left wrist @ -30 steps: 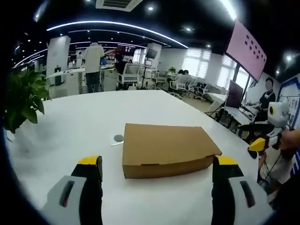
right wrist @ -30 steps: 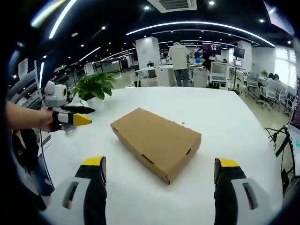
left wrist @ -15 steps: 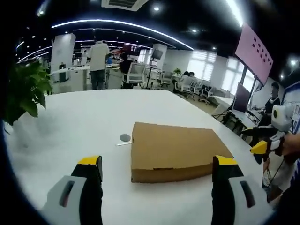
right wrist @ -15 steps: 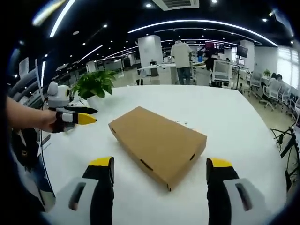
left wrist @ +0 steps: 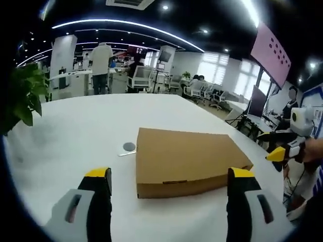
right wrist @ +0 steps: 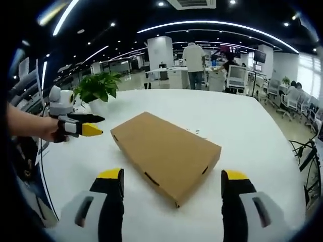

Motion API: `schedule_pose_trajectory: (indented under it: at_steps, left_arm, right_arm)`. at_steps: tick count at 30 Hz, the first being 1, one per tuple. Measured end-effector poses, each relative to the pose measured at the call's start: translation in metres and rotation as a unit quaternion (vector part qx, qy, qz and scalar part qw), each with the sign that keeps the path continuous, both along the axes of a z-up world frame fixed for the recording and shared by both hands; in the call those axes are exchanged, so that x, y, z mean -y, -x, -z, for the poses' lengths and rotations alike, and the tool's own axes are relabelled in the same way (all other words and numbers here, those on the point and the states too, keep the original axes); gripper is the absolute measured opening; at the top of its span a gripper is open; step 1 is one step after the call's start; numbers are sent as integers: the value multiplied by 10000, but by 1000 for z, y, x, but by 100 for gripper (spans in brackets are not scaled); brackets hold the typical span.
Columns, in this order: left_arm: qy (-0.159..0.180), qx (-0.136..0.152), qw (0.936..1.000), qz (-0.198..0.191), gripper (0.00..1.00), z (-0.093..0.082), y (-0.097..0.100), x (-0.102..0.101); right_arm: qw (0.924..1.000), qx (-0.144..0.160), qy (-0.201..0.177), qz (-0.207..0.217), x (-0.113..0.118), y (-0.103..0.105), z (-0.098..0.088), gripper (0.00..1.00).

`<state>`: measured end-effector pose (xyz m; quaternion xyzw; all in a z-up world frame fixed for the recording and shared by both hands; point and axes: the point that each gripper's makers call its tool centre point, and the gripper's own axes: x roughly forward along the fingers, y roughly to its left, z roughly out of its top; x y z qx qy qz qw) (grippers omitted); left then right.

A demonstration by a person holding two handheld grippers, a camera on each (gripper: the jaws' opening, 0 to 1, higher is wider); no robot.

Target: Operate the shoe box by opening the lid, removing the specified soft item, and placing it in the target area until the item is outside and the box remains undamaged.

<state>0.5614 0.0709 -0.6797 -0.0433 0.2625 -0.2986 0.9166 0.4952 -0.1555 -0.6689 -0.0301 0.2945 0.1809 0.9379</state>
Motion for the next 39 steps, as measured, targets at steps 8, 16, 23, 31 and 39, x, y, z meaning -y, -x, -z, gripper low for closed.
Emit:
schedule_pose_trajectory:
  at_steps: [8,16,23,31,39]
  left_arm:
    - [-407,214,9985,300,91,4,-10,1]
    - [-503,4,9976,469,87,23,-12,8]
    - [-528,-118,9969,574,82,33,-7,13]
    - [-683,-152,9954,649,82,41,-11,13]
    - [-670,-185,9959,586,79,43,-10,13]
  right_arm:
    - [9999,-4,-87,-54,-2,-3,4,70]
    - [9998,-121,-181,36,-6,-8,18,75]
    - [9995,-228,-210,96,-13,-6,29,79]
    - [9986,-444,-133,258,-12,-4,46,84]
    - [9991,-376,51,194,-9,-7,51,89]
